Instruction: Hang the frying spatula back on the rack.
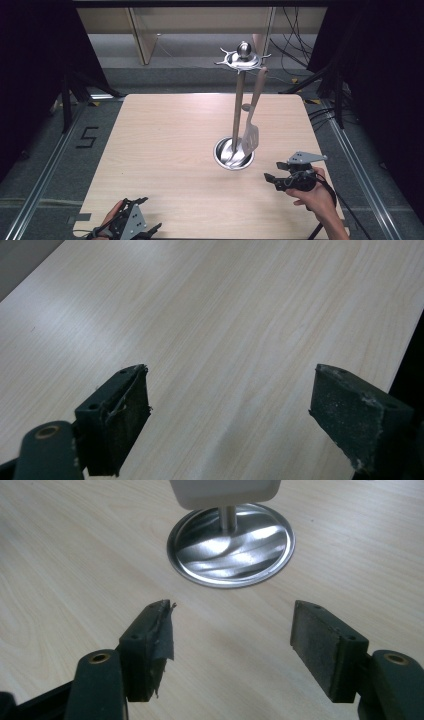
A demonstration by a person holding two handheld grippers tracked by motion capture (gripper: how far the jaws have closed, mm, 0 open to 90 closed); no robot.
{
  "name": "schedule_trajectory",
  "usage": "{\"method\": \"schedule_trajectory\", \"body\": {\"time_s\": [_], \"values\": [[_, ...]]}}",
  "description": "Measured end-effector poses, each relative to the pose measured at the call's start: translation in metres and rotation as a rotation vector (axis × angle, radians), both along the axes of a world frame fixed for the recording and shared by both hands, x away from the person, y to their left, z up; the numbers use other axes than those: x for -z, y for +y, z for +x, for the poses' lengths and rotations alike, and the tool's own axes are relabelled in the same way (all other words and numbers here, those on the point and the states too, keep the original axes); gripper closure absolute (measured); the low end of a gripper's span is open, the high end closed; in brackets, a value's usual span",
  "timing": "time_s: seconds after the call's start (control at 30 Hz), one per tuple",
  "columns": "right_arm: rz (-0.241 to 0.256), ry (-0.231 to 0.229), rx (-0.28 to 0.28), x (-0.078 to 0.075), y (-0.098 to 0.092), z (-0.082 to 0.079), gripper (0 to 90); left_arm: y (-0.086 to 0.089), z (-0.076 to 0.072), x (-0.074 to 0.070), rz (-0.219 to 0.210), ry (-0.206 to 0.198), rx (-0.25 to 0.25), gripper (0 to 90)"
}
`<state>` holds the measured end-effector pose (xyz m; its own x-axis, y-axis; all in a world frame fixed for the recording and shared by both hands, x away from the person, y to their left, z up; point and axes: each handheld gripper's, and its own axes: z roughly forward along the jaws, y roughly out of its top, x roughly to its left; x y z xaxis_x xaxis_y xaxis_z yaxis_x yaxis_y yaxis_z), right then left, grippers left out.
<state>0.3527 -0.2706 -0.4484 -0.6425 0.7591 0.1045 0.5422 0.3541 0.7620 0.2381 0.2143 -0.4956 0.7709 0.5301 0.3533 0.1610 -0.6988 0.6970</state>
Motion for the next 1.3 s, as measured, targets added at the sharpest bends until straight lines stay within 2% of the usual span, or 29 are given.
{"method": "schedule_trajectory", "body": {"time_s": [0.1, 0.17, 0.27, 0.33, 0.4, 0.43, 0.47, 0.5, 0.57, 0.6, 0.63, 0.67, 0.73, 0.8, 0.83, 0.87, 0.93, 1.0, 1.1, 1.13, 1.17, 1.2, 1.23, 1.3], "values": [[-0.011, -0.012, -0.010, 0.002, -0.001, 0.000, 33.4, 0.000, 0.000, 0.000, -0.007, -0.009, -0.002, 15.2], [0.010, -0.007, 0.000, 0.004, 0.000, -0.001, 33.3, 0.000, -0.001, 0.000, -0.010, -0.006, 0.001, 15.2], [0.012, -0.003, 0.004, 0.004, 0.000, -0.004, 33.1, -0.001, -0.001, 0.000, -0.017, -0.011, -0.006, 15.2], [0.010, -0.021, 0.000, 0.006, -0.001, -0.004, 32.8, -0.001, 0.000, 0.000, -0.016, -0.012, -0.006, 15.2], [0.009, -0.003, 0.004, 0.007, 0.000, -0.006, 32.4, 0.000, -0.001, -0.001, -0.005, 0.000, -0.002, 15.1], [0.016, 0.009, -0.001, 0.008, 0.001, -0.007, 32.2, -0.001, -0.001, 0.000, -0.004, -0.009, -0.012, 15.2], [-0.006, -0.018, -0.010, 0.009, 0.000, -0.007, 32.2, -0.001, -0.001, 0.000, -0.004, -0.009, -0.012, 15.2], [0.006, 0.009, -0.002, 0.010, 0.002, -0.009, 32.2, -0.001, 0.000, 0.000, -0.009, -0.015, -0.011, 15.2], [0.004, 0.002, -0.006, 0.012, 0.002, -0.009, 32.0, -0.001, -0.001, 0.000, -0.016, -0.011, -0.005, 15.2], [0.007, 0.014, -0.009, 0.012, 0.002, -0.010, 32.0, -0.001, -0.001, 0.000, -0.017, -0.009, -0.006, 15.2], [0.008, 0.001, -0.007, 0.013, 0.002, -0.011, 31.9, -0.001, -0.001, 0.000, -0.007, 0.003, -0.004, 15.2], [0.009, 0.026, -0.006, 0.013, 0.002, -0.012, 31.9, -0.001, -0.001, 0.000, -0.017, -0.009, -0.007, 15.2], [0.009, 0.021, -0.014, 0.014, 0.002, -0.012, 31.8, -0.001, -0.001, 0.000, -0.019, -0.012, -0.005, 15.2], [0.000, 0.002, 0.003, 0.016, 0.002, -0.015, 31.7, -0.001, -0.001, 0.000, -0.005, -0.009, -0.012, 15.2], [0.006, 0.019, 0.006, 0.016, 0.002, -0.016, 31.8, -0.001, -0.001, 0.000, -0.005, -0.009, -0.012, 15.2], [-0.004, -0.004, -0.009, 0.017, 0.001, -0.015, 31.8, -0.001, 0.000, 0.000, -0.016, -0.011, -0.004, 15.1], [-0.015, -0.006, -0.003, 0.018, 0.001, -0.017, 31.7, -0.001, -0.001, 0.000, -0.012, 0.001, -0.003, 15.1], [-0.006, 0.004, -0.015, 0.020, 0.001, -0.019, 31.8, -0.001, -0.001, 0.001, -0.017, -0.010, -0.006, 15.2], [-0.002, 0.019, 0.008, 0.021, 0.002, -0.023, 31.7, -0.001, -0.001, 0.001, -0.018, -0.009, -0.005, 15.1], [-0.022, 0.010, -0.009, 0.023, 0.001, -0.024, 31.7, -0.001, -0.001, 0.001, -0.019, -0.009, -0.006, 15.2], [-0.020, 0.025, -0.005, 0.023, 0.002, -0.026, 31.6, -0.002, -0.001, 0.001, -0.025, -0.006, -0.004, 15.2], [-0.022, 0.011, -0.020, 0.025, 0.000, -0.025, 31.7, -0.002, -0.001, 0.001, -0.026, -0.008, -0.007, 15.2], [-0.020, 0.026, 0.004, 0.025, 0.002, -0.028, 31.6, -0.002, -0.001, 0.001, -0.025, -0.009, -0.005, 15.2], [-0.034, 0.012, -0.008, 0.027, -0.001, -0.028, 31.7, -0.002, -0.001, 0.001, -0.026, -0.005, -0.005, 15.1]]}}
